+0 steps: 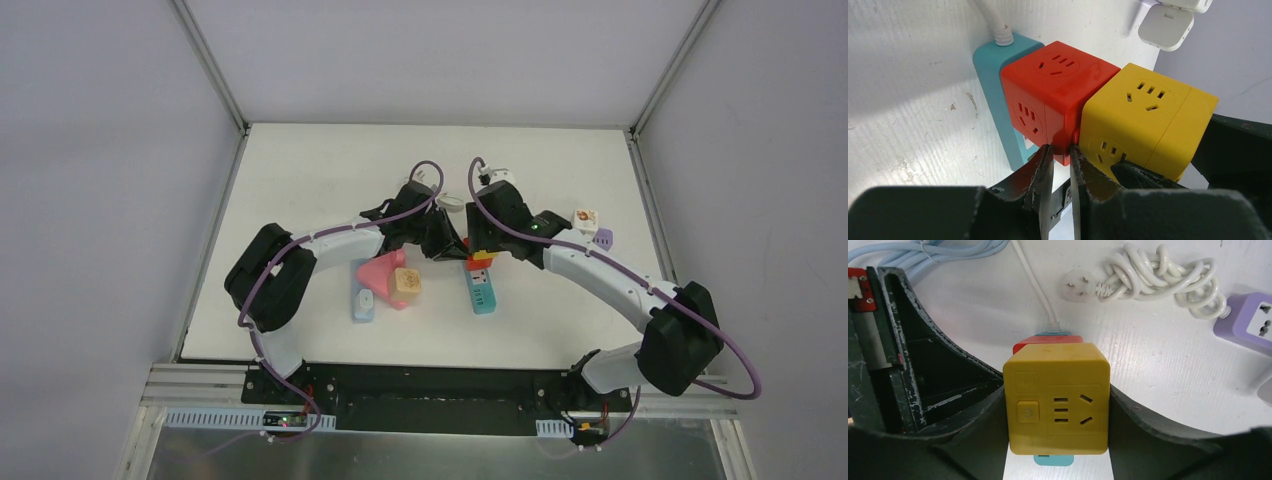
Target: Pull the plug off the socket
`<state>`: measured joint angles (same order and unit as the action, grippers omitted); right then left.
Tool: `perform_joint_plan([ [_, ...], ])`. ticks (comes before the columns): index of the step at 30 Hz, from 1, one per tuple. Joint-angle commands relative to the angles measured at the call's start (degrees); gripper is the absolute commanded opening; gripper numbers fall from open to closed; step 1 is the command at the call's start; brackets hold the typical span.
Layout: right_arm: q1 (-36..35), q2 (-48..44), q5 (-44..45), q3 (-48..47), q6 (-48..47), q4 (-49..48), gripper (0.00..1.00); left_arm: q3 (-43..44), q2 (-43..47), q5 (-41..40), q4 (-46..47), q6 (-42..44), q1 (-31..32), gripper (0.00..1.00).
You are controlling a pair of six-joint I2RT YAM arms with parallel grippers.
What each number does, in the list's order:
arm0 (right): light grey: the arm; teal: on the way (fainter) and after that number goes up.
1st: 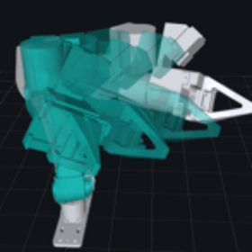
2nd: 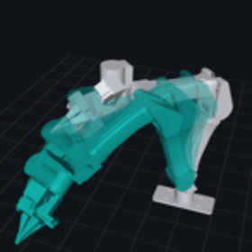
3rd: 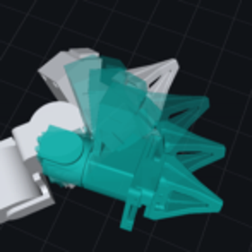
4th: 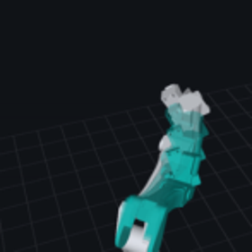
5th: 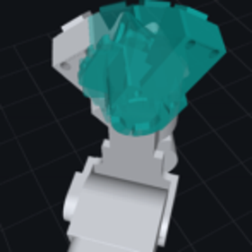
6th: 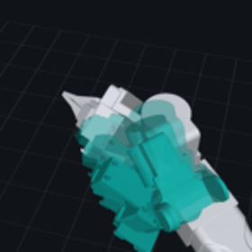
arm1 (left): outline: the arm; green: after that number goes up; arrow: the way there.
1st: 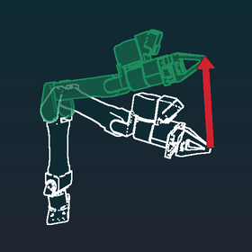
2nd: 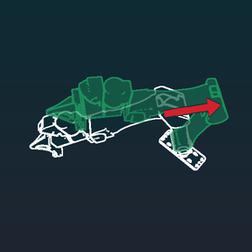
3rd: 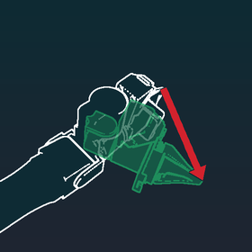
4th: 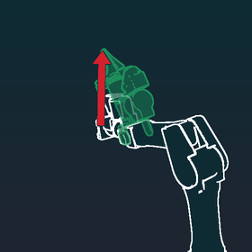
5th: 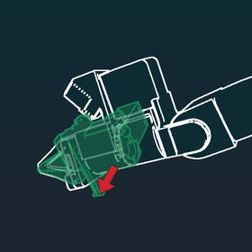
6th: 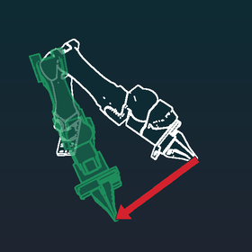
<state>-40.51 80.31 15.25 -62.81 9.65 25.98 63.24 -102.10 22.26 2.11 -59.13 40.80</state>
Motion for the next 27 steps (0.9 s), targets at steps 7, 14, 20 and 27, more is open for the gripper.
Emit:
perform_joint_plan([
  [7, -0.5, -2.2, -5.7, -7.1, 3.6, -8.7, 0.00, -1.4, -4.2, -3.3, -9.8, 2.3, 1.0, 0.17],
  [14, 1.3, 0.5, -5.9, -11.4, 8.2, -0.6, 0.00, -1.8, -4.1, -3.4, -9.6, 2.4, 1.0, 0.16],
  [20, -2.6, 0.8, -0.1, -10.0, -1.6, -2.2, 0.00, -2.1, -3.9, -3.3, -9.2, 2.3, 1.0, 0.15],
  [27, 4.3, -2.3, -14.1, -11.4, 9.2, -4.6, 0.00, -2.3, -3.7, -3.4, -9.2, 2.3, 1.0, 0.14],
])
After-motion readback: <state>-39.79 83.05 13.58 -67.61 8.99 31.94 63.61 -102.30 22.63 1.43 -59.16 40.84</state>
